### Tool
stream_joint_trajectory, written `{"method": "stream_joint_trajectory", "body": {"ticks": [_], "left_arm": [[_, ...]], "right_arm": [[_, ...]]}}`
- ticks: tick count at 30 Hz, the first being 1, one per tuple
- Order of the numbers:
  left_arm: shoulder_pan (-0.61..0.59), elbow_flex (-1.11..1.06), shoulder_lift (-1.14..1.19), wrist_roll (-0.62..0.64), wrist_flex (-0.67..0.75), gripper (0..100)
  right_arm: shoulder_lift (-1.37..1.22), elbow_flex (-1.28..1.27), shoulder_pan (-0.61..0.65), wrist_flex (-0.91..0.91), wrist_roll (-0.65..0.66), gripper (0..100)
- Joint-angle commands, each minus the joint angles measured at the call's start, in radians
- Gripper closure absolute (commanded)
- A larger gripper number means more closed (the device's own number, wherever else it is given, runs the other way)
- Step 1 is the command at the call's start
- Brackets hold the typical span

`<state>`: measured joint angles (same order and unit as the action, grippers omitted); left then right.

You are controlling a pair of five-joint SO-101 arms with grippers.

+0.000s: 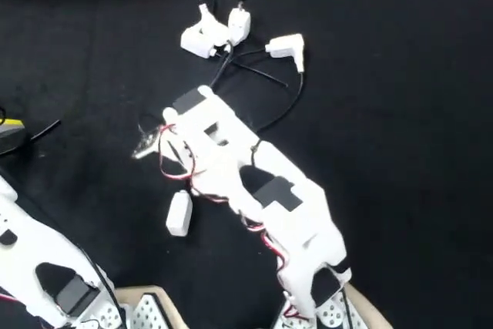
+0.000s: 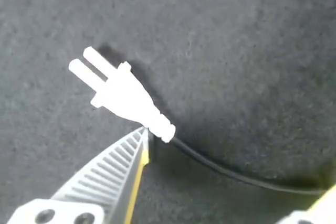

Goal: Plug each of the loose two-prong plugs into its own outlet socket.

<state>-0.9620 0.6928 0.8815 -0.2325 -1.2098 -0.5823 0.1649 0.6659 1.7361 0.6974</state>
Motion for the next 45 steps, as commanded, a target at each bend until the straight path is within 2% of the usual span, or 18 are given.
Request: {"method": "stream_joint_trajectory", "body": {"ticks": [1,6,7,9,12,17,22,26,31,33,38,42,45], "left_arm": [[-0.015,0.131,0.008,0.000,-0.104,61],[-0.025,0.145,0.008,-0.008,-0.120,95],[-0.025,0.145,0.008,-0.008,-0.121,99],[-0.022,0.154,0.003,-0.008,-0.138,93],[-0.004,0.188,-0.005,-0.014,-0.193,97],[0.054,0.357,0.006,-0.055,-0.393,97],[0.113,0.424,-0.003,-0.057,-0.549,97],[0.147,0.352,-0.020,-0.083,-0.554,97],[0.222,0.111,-0.026,-0.288,-0.548,97],[0.232,0.039,-0.023,-0.336,-0.520,97],[0.236,-0.116,-0.023,-0.382,-0.453,97],[0.265,-0.220,-0.028,-0.382,-0.453,97],[0.269,-0.282,-0.025,-0.381,-0.427,97]], "right_arm": [[0.058,-0.030,-0.012,0.029,-0.052,69.1],[0.067,-0.042,-0.006,0.029,-0.074,69.1],[0.077,-0.044,-0.006,0.029,-0.077,69.1],[0.101,-0.045,-0.006,0.029,-0.080,69.1],[0.124,-0.047,-0.006,0.029,-0.078,69.1],[0.134,-0.061,-0.006,0.029,-0.080,69.1],[0.136,-0.113,-0.006,0.029,-0.081,69.1],[0.136,-0.117,-0.006,0.029,-0.098,69.1],[0.166,-0.114,-0.006,0.026,-0.106,68.8],[0.214,-0.114,0.000,0.025,-0.064,68.8],[0.348,-0.117,0.089,0.021,0.040,68.8],[0.361,-0.122,0.160,-0.003,0.052,68.7],[0.361,-0.122,0.189,-0.038,0.114,68.6]]}}
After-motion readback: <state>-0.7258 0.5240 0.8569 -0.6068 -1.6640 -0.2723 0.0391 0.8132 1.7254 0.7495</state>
